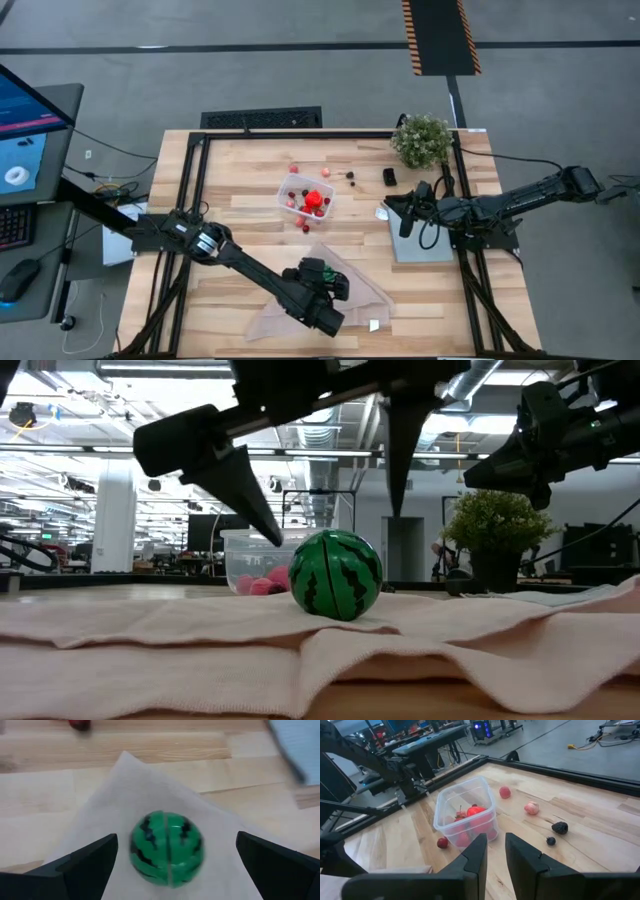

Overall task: Pick and placing Produce into tupperware
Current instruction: Put the watermelon into the transparent bin

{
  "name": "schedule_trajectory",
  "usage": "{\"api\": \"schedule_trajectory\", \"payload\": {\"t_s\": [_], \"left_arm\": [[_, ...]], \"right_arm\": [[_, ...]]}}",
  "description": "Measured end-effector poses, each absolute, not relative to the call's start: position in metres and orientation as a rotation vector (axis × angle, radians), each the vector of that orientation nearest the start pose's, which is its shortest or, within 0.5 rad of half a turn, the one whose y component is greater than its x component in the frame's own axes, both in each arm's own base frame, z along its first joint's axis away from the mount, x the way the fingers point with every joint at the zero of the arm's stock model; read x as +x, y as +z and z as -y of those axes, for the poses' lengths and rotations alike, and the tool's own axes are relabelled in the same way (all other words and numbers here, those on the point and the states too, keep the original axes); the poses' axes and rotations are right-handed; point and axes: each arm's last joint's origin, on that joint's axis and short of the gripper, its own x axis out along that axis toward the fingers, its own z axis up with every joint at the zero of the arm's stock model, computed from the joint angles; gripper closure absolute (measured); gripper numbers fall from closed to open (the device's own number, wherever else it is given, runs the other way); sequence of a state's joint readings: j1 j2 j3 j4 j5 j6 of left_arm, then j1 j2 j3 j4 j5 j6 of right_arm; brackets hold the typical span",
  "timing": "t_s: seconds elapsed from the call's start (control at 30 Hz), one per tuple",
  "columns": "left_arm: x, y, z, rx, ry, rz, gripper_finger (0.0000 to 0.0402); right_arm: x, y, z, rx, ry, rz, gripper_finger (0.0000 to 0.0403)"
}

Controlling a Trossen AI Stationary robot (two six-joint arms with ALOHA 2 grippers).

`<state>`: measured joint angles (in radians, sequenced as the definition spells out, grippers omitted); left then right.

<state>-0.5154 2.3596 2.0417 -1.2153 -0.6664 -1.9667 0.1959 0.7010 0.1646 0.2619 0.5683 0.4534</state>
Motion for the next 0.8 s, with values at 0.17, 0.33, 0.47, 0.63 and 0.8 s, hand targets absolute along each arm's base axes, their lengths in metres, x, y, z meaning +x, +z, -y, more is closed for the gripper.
{"api": "schedule_trajectory", "payload": {"t_s": [0.17, 0.33, 0.47, 0.63, 0.8], "left_arm": [[0.413, 0.179, 0.207, -0.841, 1.134, -0.618, 0.0002], [0.416, 0.167, 0.203, -0.852, 1.151, -0.666, 0.0002], [0.419, 0.164, 0.201, -0.859, 1.134, -0.673, 0.0002], [0.421, 0.158, 0.202, -0.877, 1.132, -0.695, 0.0002], [0.423, 0.145, 0.202, -0.879, 1.145, -0.735, 0.0001]], "right_arm": [[0.148, 0.175, -0.014, 0.343, -0.42, -0.167, 0.031], [0.148, 0.175, -0.014, 0.343, -0.42, -0.165, 0.031], [0.149, 0.176, -0.014, 0.344, -0.42, -0.164, 0.031], [0.149, 0.176, -0.014, 0.344, -0.42, -0.164, 0.031], [0.149, 0.176, -0.014, 0.344, -0.42, -0.165, 0.031]]}}
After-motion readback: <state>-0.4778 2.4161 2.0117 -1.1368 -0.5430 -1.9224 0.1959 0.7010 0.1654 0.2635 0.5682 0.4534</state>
